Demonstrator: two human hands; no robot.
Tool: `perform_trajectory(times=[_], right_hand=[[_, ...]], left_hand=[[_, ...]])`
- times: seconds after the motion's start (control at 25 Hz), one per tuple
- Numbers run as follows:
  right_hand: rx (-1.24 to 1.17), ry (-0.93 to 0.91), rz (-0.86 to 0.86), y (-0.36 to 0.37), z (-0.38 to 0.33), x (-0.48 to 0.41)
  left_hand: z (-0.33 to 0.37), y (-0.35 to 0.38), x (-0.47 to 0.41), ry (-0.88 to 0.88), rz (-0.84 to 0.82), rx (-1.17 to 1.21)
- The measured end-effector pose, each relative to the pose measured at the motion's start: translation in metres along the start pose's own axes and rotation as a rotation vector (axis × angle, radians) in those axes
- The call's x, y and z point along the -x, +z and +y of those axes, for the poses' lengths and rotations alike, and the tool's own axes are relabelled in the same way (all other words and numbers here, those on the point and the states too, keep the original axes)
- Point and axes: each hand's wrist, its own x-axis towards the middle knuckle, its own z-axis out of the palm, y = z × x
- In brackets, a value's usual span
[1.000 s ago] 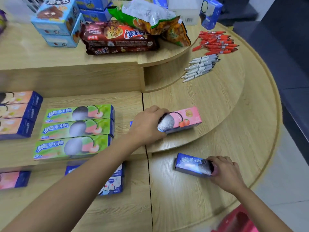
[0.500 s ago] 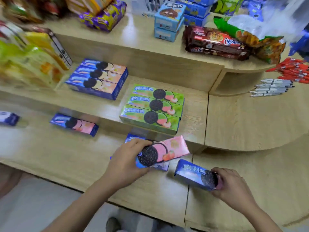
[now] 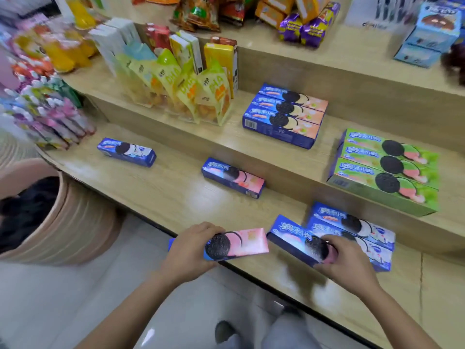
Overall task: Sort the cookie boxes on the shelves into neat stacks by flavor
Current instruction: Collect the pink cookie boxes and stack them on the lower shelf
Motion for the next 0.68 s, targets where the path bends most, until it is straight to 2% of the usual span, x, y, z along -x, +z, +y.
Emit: perform_trajectory(times=[0.32, 0.48, 0.68], right_hand=[[0.102, -0.185, -0.061, 0.056, -0.114, -0.104], [0.16, -0.245, -0.066, 0.088, -0.15, -0.149], [0.254, -0.313, -0.006, 0.127, -0.183, -0.173]], left_hand=[[-0.089, -0.007, -0.056, 0.156, -0.157, -0.063], [-0.12, 0.004, -0.07, 0.193, -0.232, -0.094], [-0.151, 0.013, -0.09, 0.243, -0.241, -0.078]])
